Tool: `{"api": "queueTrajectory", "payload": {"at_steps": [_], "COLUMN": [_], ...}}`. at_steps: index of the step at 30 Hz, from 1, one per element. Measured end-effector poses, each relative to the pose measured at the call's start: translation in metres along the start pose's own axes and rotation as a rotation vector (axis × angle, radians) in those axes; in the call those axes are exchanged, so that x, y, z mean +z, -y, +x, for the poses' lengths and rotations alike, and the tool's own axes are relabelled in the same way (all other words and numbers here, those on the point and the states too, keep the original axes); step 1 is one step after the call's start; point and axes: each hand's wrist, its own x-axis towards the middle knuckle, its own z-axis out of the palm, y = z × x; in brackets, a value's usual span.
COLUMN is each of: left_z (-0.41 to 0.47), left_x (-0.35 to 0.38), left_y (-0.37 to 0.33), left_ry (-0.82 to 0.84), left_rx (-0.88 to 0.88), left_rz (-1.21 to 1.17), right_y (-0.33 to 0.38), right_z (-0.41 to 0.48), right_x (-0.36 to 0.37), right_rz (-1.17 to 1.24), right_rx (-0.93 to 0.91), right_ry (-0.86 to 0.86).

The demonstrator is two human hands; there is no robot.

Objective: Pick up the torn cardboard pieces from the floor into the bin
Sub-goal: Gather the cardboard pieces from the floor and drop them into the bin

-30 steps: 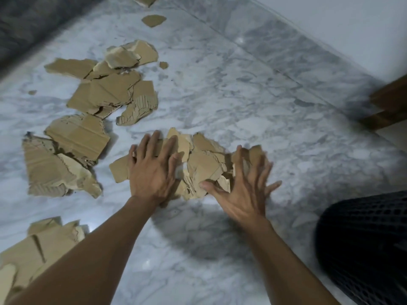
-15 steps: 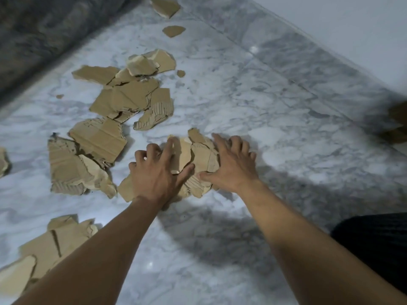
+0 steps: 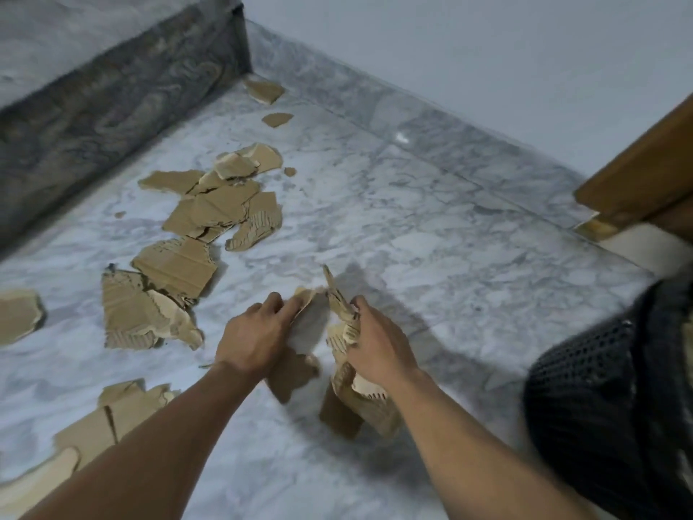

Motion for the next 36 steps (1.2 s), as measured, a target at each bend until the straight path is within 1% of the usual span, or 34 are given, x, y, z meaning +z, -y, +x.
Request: {"api": "queueTrajectory", "payload": {"at_steps": [4, 6, 9, 13, 15, 17, 20, 23, 26, 28, 31, 33, 36], "left_z": [-0.015, -0.020, -0.019, -0.017, -0.017, -0.017, -0.024, -0.029, -0.030, -0.029, -0.033, -0.039, -0.053], "left_x": [-0.023, -0.049, -0.108, -0.204, -0.241, -0.263, -0.277, -0.272, -0.259, -0.246, -0.237, -0.239, -0.234], "left_y": [-0.009, -0.023, -0.053, -0.121, -0.161, -0.207, -0.283, -0.352, -0.401, -0.418, -0.417, -0.404, -0.369], "left_ry": [-0.025, -0.095, -0.255, -0.444, -0.518, -0.588, -0.591, -0.536, -0.451, -0.356, -0.232, -0.275, -0.408], "left_rx": [0.044, 0.085, 0.162, 0.266, 0.317, 0.355, 0.374, 0.347, 0.302, 0.308, 0.305, 0.298, 0.192], "left_rz": [0.025, 0.024, 0.000, -0.072, -0.143, -0.229, -0.330, -0.461, -0.666, -0.752, -0.735, -0.779, -0.826], "right_y": [-0.005, -0.002, 0.011, 0.017, 0.011, -0.008, -0.056, -0.102, -0.134, -0.147, -0.161, -0.162, -0.148], "right_z": [-0.037, -0.064, -0.114, -0.190, -0.225, -0.253, -0.285, -0.304, -0.311, -0.312, -0.320, -0.327, -0.331], "right_x": [-0.037, -0.071, -0.133, -0.216, -0.254, -0.285, -0.309, -0.313, -0.313, -0.315, -0.321, -0.326, -0.329], "right_rz": [0.090, 0.075, 0.040, -0.026, -0.039, -0.050, -0.087, -0.075, 0.012, 0.135, 0.307, 0.358, 0.372], "right_rx": [-0.006, -0.038, -0.059, -0.085, -0.074, -0.041, 0.068, 0.212, 0.369, 0.434, 0.483, 0.484, 0.440], "right_ry": [-0.129, -0.210, -0.332, -0.504, -0.608, -0.701, -0.788, -0.807, -0.775, -0.729, -0.610, -0.569, -0.633]}}
